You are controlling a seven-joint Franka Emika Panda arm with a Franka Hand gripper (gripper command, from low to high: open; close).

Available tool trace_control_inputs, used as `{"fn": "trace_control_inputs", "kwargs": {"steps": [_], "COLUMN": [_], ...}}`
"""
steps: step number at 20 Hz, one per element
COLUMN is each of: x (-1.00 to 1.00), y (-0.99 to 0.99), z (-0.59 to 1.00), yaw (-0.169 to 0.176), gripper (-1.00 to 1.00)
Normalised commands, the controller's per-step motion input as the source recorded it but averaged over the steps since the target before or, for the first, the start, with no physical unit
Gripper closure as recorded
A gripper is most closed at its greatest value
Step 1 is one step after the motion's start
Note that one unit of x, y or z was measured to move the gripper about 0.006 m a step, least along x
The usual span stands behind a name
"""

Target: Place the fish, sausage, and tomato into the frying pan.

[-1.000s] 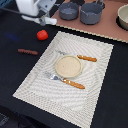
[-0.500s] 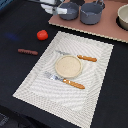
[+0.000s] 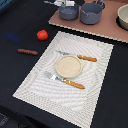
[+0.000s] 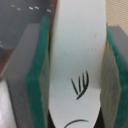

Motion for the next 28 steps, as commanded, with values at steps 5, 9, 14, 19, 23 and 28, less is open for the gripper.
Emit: {"fn": "trace_control_inputs", "kwargs": {"steps": [5, 9, 14, 19, 23, 28], "x": [0.22, -0.01, -0.26, -0.33, -0.29, -0.17], "y": [0.86, 0.21, 0.04, 0.13, -0.29, -0.97], "z": [-0.21, -0.33, -0.22, 0.28, 0.34, 0.18], "yaw": [0.000, 0.010, 0.027, 0.022, 0.020, 0.001], "gripper": [1.00, 1.00, -1.00, -1.00, -1.00, -1.00]}}
